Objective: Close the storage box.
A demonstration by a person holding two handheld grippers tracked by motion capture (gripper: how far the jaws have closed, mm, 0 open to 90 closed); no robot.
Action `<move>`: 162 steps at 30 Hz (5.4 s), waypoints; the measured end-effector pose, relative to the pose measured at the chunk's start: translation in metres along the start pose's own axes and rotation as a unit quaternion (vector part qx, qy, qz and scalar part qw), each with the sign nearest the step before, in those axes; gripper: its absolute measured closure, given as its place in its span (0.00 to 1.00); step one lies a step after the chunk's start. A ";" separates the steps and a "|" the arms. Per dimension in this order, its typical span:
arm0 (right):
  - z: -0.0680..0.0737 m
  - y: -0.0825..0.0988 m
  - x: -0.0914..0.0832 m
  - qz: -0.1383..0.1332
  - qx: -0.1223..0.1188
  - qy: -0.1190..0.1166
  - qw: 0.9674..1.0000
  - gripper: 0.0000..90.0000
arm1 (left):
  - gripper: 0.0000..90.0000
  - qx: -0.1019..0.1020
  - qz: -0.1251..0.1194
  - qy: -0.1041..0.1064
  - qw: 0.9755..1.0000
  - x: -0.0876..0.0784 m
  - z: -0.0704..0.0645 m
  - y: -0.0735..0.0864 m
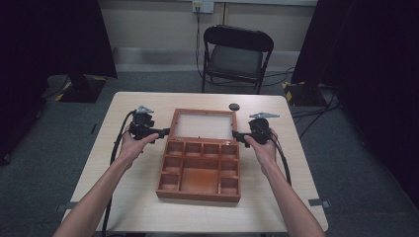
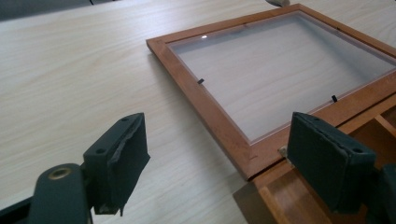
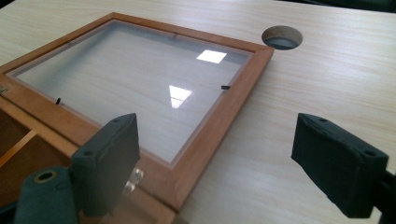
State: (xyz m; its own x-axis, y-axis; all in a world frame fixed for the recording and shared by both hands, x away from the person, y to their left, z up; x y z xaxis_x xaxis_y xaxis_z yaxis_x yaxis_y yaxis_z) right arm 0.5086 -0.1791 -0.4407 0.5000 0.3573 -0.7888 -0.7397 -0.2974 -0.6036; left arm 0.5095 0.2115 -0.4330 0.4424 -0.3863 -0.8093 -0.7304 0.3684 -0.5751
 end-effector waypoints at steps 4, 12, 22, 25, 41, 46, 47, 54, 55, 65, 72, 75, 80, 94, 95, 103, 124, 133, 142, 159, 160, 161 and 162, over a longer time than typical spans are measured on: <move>0.004 -0.004 0.017 0.012 0.003 -0.014 1.000 0.16 | 0.22 -0.011 0.012 0.023 1.000 0.016 -0.004 -0.002; 0.011 -0.003 0.046 0.037 0.008 -0.028 0.999 0.17 | 0.22 -0.020 0.034 0.045 0.998 0.037 -0.007 -0.005; 0.010 -0.006 0.055 0.054 0.048 -0.063 0.995 0.12 | 0.21 -0.033 0.049 0.055 0.997 0.046 -0.010 -0.006; 0.011 -0.006 0.058 0.058 0.066 -0.067 0.994 0.07 | 0.18 -0.040 0.051 0.058 0.996 0.049 -0.008 -0.006; 0.009 -0.006 0.067 0.067 0.089 -0.114 0.987 0.06 | 0.11 -0.065 0.054 0.093 0.992 0.059 -0.006 -0.006; 0.008 -0.004 0.067 0.058 0.086 -0.114 0.988 0.07 | 0.10 -0.075 0.056 0.103 0.990 0.061 -0.004 -0.005; 0.008 -0.004 0.066 0.055 0.087 -0.112 0.988 0.08 | 0.11 -0.079 0.056 0.111 0.989 0.060 -0.004 -0.004; 0.009 -0.001 0.066 0.035 0.089 -0.105 0.990 0.09 | 0.16 -0.081 0.051 0.118 0.988 0.060 -0.005 -0.004; 0.009 0.000 0.066 0.034 0.089 -0.105 0.990 0.09 | 0.16 -0.079 0.051 0.118 0.989 0.060 -0.004 -0.003; 0.009 0.000 0.064 0.018 0.084 -0.097 0.992 0.12 | 0.09 -0.078 0.063 0.135 0.986 0.066 -0.009 -0.007; 0.008 -0.002 0.058 0.005 0.072 -0.086 0.994 0.18 | 0.10 -0.066 0.062 0.127 0.988 0.064 -0.012 -0.008; 0.009 -0.002 0.055 0.003 0.070 -0.082 0.994 0.21 | 0.11 -0.063 0.055 0.122 0.989 0.063 -0.012 -0.008; 0.008 -0.003 0.052 -0.003 0.070 -0.083 0.994 0.25 | 0.20 -0.066 0.049 0.122 0.989 0.059 -0.008 -0.008; 0.007 -0.007 0.036 -0.030 0.076 -0.103 0.991 0.29 | 0.30 -0.048 0.027 0.109 0.992 0.045 -0.007 -0.010; 0.006 -0.007 0.034 -0.036 0.077 -0.106 0.991 0.31 | 0.31 -0.048 0.023 0.110 0.993 0.043 -0.007 -0.009; 0.009 -0.008 0.021 -0.051 0.061 -0.105 0.991 0.40 | 0.38 -0.027 0.003 0.105 0.994 0.031 -0.005 -0.004; 0.017 -0.008 0.003 -0.069 0.046 -0.107 0.991 0.45 | 0.48 -0.032 -0.022 0.102 0.994 0.009 -0.005 -0.004; 0.021 -0.011 -0.002 -0.076 0.041 -0.113 0.990 0.46 | 0.48 -0.026 -0.037 0.102 0.994 -0.004 -0.004 -0.006; 0.023 -0.012 -0.006 -0.079 0.032 -0.109 0.990 0.46 | 0.49 -0.017 -0.064 0.110 0.992 -0.013 -0.004 -0.007; 0.027 -0.015 -0.013 -0.087 0.029 -0.144 0.985 0.34 | 0.61 -0.006 -0.103 0.137 0.985 -0.028 0.000 -0.005; 0.028 -0.016 -0.013 -0.086 0.027 -0.146 0.985 0.32 | 0.61 -0.003 -0.104 0.140 0.985 -0.030 0.000 -0.006; 0.031 -0.017 -0.013 -0.085 0.021 -0.142 0.986 0.31 | 0.62 -0.002 -0.104 0.141 0.985 -0.031 0.000 -0.006; 0.032 -0.017 -0.012 -0.083 0.018 -0.140 0.987 0.30 | 0.63 -0.001 -0.106 0.145 0.984 -0.032 0.001 -0.006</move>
State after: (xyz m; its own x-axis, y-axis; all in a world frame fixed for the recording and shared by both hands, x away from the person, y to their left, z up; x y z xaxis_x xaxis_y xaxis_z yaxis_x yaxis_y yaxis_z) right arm 0.5007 -0.1501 -0.4171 0.4754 0.6297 -0.6144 -0.6763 -0.1851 -0.7130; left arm 0.4997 0.2224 -0.4038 0.4184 -0.6786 -0.6037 -0.6386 0.2529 -0.7268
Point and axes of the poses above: each handheld gripper's, and its own axes: x roughly forward along the jaws, y roughly out of its underside, z roughly to its left, the point moved 1 cm from there along x, roughly forward along the jaws, and after that the axes turned 15 degrees about z, right-handed, at the moved point
